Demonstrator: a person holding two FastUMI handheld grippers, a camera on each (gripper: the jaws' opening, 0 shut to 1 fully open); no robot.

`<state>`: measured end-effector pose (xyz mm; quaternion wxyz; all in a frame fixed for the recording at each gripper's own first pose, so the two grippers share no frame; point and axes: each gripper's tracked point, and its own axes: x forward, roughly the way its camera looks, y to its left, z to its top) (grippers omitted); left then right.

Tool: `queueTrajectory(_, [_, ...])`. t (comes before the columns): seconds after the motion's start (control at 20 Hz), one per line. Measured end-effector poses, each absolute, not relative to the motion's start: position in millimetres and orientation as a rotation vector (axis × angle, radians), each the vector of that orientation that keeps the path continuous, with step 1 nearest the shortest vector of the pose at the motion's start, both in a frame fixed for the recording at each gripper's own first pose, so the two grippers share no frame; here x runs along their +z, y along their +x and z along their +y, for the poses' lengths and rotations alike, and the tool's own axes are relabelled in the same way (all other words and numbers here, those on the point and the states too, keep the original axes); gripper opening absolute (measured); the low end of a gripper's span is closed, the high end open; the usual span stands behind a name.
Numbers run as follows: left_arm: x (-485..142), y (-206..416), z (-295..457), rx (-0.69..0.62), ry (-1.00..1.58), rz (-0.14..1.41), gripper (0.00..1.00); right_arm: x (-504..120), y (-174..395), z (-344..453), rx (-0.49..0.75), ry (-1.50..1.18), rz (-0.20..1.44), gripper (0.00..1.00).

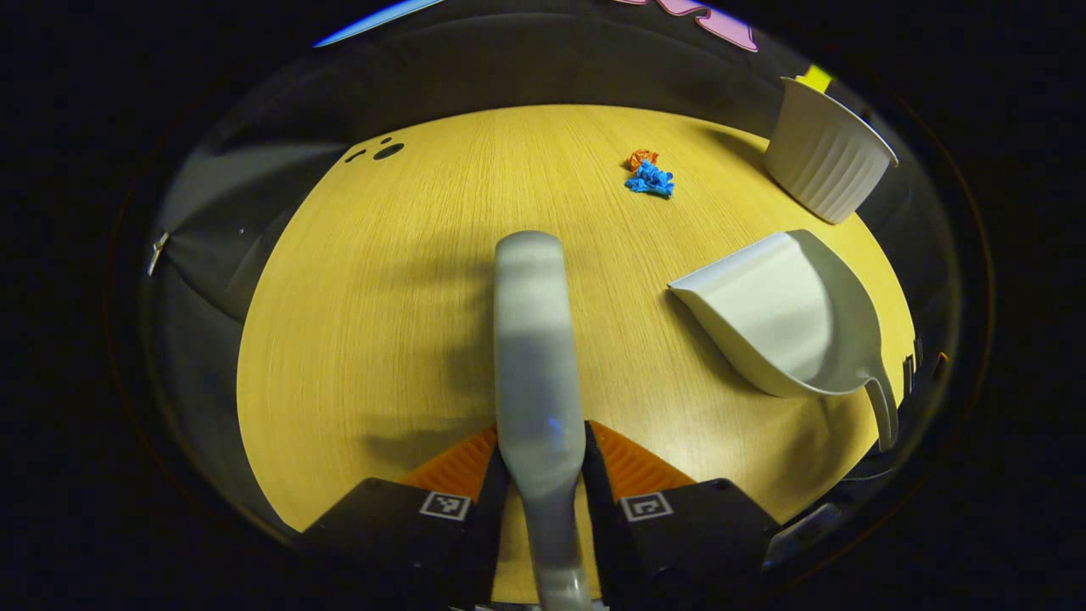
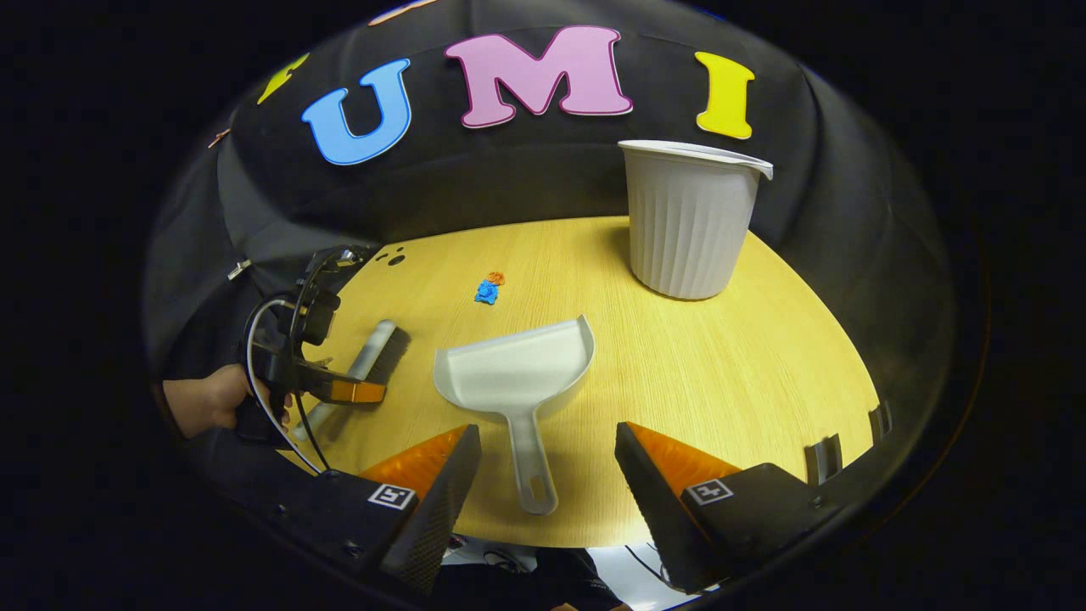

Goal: Pick up the small broom and dustpan from the desktop, sweep the trash into the dustpan with the broom, and then empty the trash into the garbage bin.

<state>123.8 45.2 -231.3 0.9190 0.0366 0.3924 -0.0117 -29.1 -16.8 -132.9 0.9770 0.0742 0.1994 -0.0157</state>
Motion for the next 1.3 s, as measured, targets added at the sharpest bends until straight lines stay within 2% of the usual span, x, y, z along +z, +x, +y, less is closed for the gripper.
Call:
queueTrajectory(0.25, [-229.0,120.8,45.3,-0.018,0.065,0.758,0.34,-133.9,-21.0,-14.3,-0.024,0.158,0.422,0.99])
queueTrajectory(0.5, [-226.3,113.7,51.1,-0.016,0.046,0.739,0.25,-145.4,-8.2,-10.0,-0.026,0.188,0.497,0.99])
queueTrajectory(0.85, [-190.1,89.1,57.5,-0.022,0.004,0.637,0.24,-169.6,-2.3,9.6,0.012,0.181,0.601,0.99])
queueTrajectory(1.3, [-160.2,28.5,68.5,0.020,-0.080,0.587,0.25,-231.2,35.0,4.3,-0.034,0.186,0.778,0.98])
